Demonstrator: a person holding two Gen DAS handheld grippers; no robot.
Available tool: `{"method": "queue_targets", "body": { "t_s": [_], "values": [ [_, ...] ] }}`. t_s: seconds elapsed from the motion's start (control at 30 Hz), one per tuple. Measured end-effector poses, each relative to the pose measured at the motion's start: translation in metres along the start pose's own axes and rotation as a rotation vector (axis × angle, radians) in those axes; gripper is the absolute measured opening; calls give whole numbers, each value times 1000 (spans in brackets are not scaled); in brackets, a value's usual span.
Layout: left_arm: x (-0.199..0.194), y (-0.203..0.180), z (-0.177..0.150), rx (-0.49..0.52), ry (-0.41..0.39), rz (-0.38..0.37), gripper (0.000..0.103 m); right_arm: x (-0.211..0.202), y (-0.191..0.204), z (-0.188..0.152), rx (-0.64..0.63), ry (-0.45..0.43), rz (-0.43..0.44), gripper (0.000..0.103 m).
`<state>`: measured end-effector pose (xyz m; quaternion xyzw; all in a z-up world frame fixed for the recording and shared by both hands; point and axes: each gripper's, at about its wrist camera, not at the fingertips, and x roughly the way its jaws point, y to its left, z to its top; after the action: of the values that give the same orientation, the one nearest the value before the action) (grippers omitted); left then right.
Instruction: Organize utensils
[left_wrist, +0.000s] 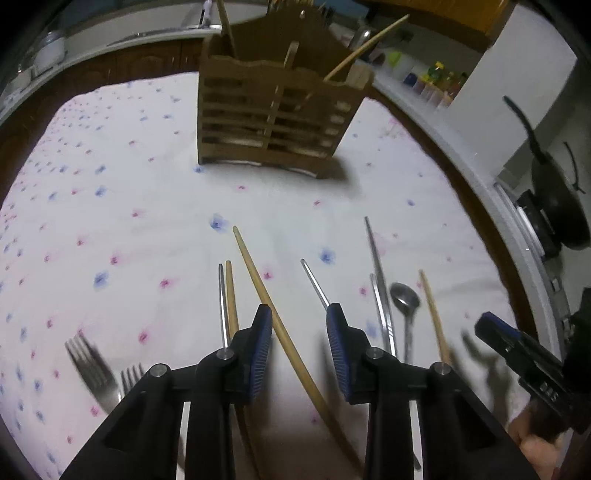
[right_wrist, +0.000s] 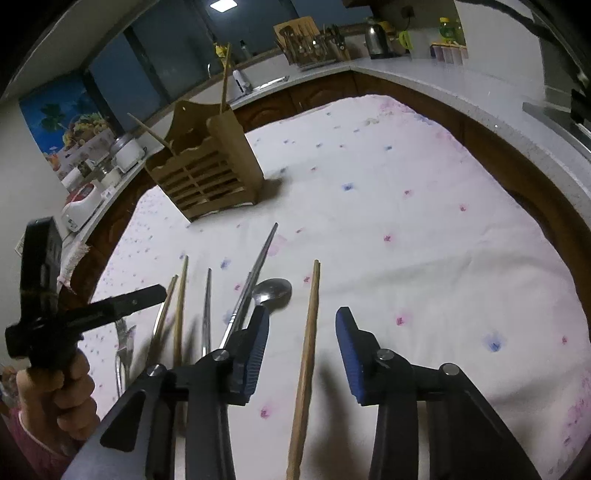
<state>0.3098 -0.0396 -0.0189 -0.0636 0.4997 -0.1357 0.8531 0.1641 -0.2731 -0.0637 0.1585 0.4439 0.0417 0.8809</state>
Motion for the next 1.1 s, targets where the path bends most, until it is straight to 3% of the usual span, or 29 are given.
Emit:
{"method": "queue_targets", "body": {
  "t_s": [0.23, 0.33, 0.43, 0.5, 0.97, 1.1],
  "values": [
    [49, -1, 14, 28, 77, 48, 28, 23, -3, 3, -10, 49, -9, 31],
    [52, -8, 11, 90, 61, 62, 24, 32, -2, 3, -25, 69, -14, 30],
    [57, -12, 7, 137, 82, 39, 11, 43, 1, 3, -44, 96, -27, 18],
    [58, -15, 4, 176, 96, 10, 11, 47, 0, 2, -57, 101, -41, 13],
    [89, -21, 37, 193, 110, 77, 17, 60, 2, 18, -88, 123, -34, 17],
    [90, -25, 37, 209, 96, 97, 10, 62, -2, 18, -75, 109, -27, 11]
  ]
}}
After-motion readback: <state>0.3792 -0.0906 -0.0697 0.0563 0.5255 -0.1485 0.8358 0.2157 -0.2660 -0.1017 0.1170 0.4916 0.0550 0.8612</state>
